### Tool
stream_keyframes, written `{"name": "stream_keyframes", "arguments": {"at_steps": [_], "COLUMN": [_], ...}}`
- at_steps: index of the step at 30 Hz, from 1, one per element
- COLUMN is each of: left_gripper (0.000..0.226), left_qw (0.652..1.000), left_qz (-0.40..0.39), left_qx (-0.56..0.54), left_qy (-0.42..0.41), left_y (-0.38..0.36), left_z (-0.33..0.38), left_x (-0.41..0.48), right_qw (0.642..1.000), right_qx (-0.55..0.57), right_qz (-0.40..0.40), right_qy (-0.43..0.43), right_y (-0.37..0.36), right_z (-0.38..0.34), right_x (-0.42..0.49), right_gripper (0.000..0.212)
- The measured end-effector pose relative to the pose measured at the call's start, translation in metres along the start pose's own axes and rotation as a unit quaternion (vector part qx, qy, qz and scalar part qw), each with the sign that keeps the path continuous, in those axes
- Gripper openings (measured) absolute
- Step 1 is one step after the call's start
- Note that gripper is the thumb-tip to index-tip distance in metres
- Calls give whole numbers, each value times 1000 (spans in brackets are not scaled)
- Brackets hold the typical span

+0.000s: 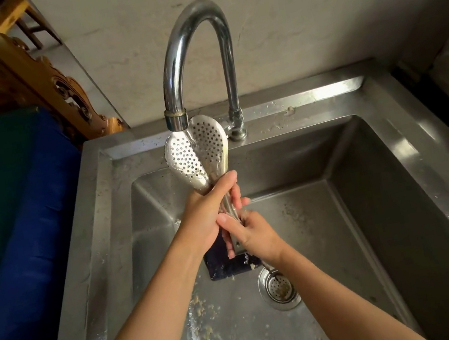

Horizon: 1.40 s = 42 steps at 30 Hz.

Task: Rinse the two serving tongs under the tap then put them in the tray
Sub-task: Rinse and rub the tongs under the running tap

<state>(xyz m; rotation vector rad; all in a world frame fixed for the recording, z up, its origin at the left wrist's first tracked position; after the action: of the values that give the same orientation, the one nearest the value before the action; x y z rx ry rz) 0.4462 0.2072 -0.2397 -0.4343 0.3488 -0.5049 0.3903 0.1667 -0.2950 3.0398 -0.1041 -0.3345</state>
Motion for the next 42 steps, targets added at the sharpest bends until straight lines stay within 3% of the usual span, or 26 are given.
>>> {"name": "stream_keyframes", "arguments": {"at_steps": [4, 11, 15, 22, 29, 32, 37, 40, 42], "left_gripper": [17, 23, 23, 24, 28, 29, 35, 35, 35], "left_qw": [1000, 995, 977, 941, 928, 927, 935, 949, 960], "left_qz": [-7, 42, 62, 118, 97, 107, 135, 125, 116], "left_qx": [-17, -72, -204, -310, -328, -317, -290, -259, -230], "left_qy": [-21, -53, -22, 66, 146, 168, 153, 125, 109], "left_y": [-10, -12, -11, -15, -23, -14, 4, 4, 0], "left_z": [13, 35, 35, 24, -15, -30, -26, -10, 1], "left_x": [12, 29, 38, 42, 21, 10, 8, 16, 22], "right_qw": [998, 993, 995, 992, 982, 984, 986, 986, 971], "right_qx": [57, 111, 82, -4, -29, -13, -90, -104, -172], "right_qz": [16, 17, 43, 121, 156, 132, 93, 119, 162], "right_qy": [-14, 22, 22, -25, -106, -121, -102, -58, -26], "right_y": [14, 26, 33, 47, 43, 32, 38, 60, 78], "right_z": [-7, -32, -50, -75, -47, -30, -27, -47, -65], "right_x": [-1, -2, -1, -10, -43, -53, -43, -18, 3], "right_gripper": [27, 21, 26, 38, 41, 41, 36, 35, 35]}}
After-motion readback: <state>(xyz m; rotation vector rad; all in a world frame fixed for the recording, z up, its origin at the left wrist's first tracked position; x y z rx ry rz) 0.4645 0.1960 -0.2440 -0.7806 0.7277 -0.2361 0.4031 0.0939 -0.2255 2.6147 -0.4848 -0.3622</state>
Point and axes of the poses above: each hand's wrist, its own x-axis towards the middle knuckle, its own y-axis out of the back of the hand, z = x × y, the point moved 8 cm from there along x, towards the middle knuckle, and after that the axes turned 12 degrees about -x, right-handed, at the moved point
